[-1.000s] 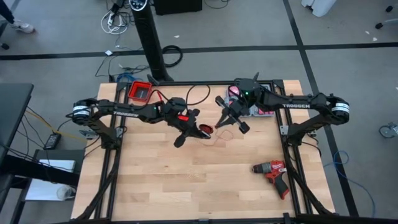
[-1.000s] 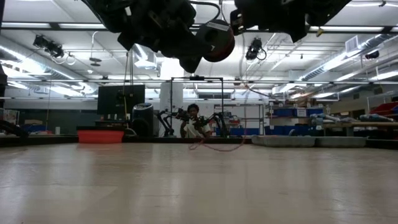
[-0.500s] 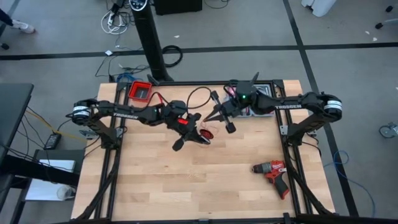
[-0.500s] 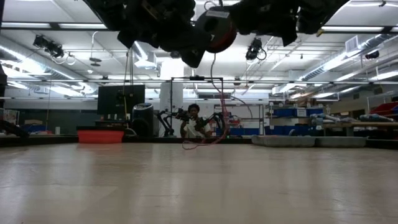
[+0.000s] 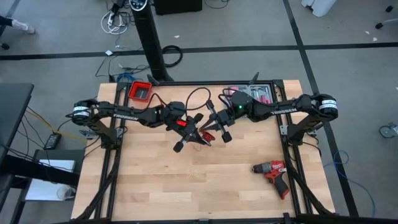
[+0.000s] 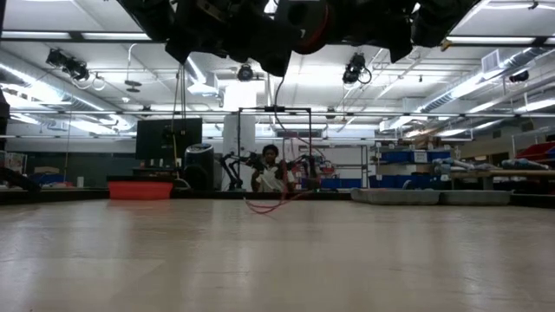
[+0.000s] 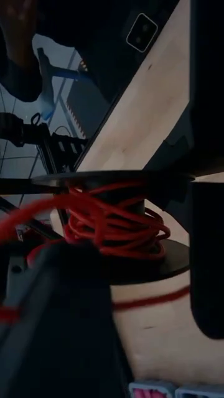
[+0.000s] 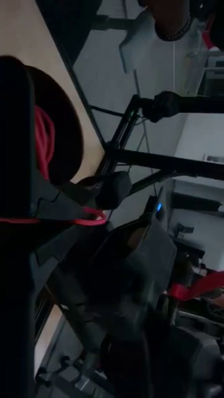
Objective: Coil cords
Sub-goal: Coil the red wire onto the black spool
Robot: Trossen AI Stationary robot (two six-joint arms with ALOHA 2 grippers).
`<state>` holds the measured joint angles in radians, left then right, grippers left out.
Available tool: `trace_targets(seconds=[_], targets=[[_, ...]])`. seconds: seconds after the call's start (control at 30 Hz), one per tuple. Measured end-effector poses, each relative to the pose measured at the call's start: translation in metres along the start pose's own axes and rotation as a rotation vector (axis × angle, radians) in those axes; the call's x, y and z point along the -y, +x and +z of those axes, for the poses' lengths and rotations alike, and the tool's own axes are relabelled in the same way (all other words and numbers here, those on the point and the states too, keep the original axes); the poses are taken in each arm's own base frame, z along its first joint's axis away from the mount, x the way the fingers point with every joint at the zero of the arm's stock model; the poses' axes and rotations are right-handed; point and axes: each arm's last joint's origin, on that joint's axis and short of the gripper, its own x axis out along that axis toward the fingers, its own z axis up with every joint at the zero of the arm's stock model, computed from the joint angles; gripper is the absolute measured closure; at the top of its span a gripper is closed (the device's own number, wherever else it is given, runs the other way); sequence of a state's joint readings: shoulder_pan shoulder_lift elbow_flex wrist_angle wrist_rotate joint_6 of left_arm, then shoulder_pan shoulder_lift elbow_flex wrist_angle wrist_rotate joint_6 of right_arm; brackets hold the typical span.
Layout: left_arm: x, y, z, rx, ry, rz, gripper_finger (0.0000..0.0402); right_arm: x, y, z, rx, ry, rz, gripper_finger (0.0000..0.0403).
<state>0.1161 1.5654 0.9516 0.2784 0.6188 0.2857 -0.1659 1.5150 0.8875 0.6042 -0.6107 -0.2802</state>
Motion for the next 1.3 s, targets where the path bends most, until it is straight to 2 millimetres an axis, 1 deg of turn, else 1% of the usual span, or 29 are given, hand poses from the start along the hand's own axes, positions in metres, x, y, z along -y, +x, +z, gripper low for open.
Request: trace_targets(seconds=[0.07, 0.27, 0.37, 0.5, 0.6, 0.73, 1.0, 1.3], targets=[[0.000, 0.000, 0.000, 0.000, 0.026, 0.003, 0.0396, -0.001, 0.001, -0.001, -0.003, 0.002, 0.006, 0.0398], [-0.001, 0.000, 0.004, 0.030, 0.053, 0.017, 0.0396, 0.004, -0.003, -0.011, -0.085, 0.042, -0.020, 0.0398], [-0.001, 0.000, 0.004, 0.033, 0.055, 0.020, 0.0396, 0.004, -0.004, -0.011, -0.083, 0.048, -0.023, 0.0398], [-0.002, 0.000, 0.004, 0.032, 0.056, 0.031, 0.0396, 0.004, -0.007, -0.005, -0.078, 0.041, -0.034, 0.0398], [-0.002, 0.000, 0.007, 0.055, 0.096, 0.042, 0.0396, 0.005, -0.009, -0.009, -0.119, 0.064, -0.035, 0.0398], [-0.003, 0.000, 0.007, 0.042, 0.144, 0.075, 0.0396, 0.003, -0.010, -0.015, -0.171, 0.102, -0.025, 0.0398], [-0.004, -0.001, 0.009, 0.057, 0.160, 0.095, 0.0396, -0.001, -0.012, -0.025, -0.269, 0.170, -0.002, 0.0400], [-0.004, -0.002, 0.012, 0.077, 0.178, 0.108, 0.0396, -0.003, -0.014, -0.030, -0.311, 0.187, -0.021, 0.0398]])
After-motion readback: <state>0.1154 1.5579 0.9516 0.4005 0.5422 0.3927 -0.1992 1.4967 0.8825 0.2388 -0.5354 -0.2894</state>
